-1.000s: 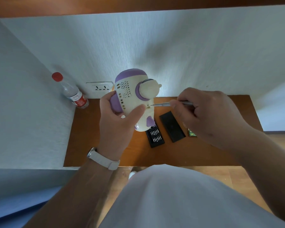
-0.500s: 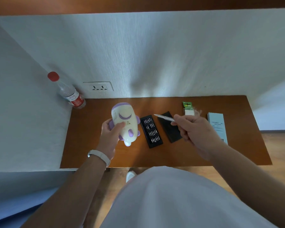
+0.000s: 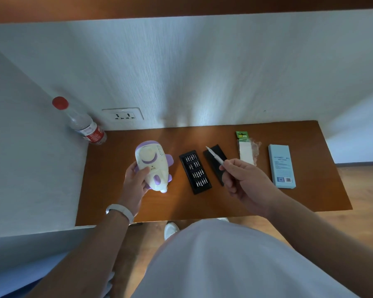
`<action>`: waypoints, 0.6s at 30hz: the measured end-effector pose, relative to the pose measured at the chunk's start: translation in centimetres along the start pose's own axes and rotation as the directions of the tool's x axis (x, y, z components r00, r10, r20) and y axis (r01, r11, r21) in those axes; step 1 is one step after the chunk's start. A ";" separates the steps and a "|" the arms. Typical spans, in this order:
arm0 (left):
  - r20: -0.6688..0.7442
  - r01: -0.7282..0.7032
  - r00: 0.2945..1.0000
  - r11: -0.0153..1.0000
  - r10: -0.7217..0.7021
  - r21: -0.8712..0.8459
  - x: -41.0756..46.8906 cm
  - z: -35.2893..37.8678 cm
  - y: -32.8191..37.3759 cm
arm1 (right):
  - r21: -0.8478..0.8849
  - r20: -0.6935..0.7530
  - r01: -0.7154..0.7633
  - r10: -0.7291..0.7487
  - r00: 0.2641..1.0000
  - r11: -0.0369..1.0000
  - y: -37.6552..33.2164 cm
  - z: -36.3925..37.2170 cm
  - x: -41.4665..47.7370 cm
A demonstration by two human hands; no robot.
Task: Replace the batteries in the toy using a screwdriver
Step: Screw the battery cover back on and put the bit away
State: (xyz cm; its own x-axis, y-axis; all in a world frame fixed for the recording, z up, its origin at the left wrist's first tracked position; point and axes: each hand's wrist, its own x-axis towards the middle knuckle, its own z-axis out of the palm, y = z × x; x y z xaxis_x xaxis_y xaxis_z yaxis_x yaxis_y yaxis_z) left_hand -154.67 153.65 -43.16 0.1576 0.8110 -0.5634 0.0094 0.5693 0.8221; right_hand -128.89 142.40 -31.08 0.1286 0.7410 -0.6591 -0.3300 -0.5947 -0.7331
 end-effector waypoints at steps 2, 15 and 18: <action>0.005 0.006 1.000 1.000 -0.006 -0.011 -0.2 0.0 0.0 | 0.005 0.004 -0.010 0.010 1.000 1.000 0.0 0.1 0.1; -0.110 0.024 0.994 1.000 -0.022 0.018 -1.1 0.1 0.1 | -0.048 0.094 0.006 -0.001 0.996 0.999 -0.3 0.5 0.3; -0.200 0.102 0.974 0.995 -0.102 -0.010 -1.6 -0.1 0.3 | -0.057 0.131 0.021 -0.013 0.991 0.998 -0.5 0.6 0.2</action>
State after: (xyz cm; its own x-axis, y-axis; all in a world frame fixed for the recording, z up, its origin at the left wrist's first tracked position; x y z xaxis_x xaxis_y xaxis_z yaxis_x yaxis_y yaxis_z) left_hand -155.07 152.54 -42.01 -0.0447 0.7590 -0.6496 0.0154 0.6507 0.7592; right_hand -129.25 143.07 -30.75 0.0090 0.7834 -0.6215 -0.2739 -0.5958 -0.7550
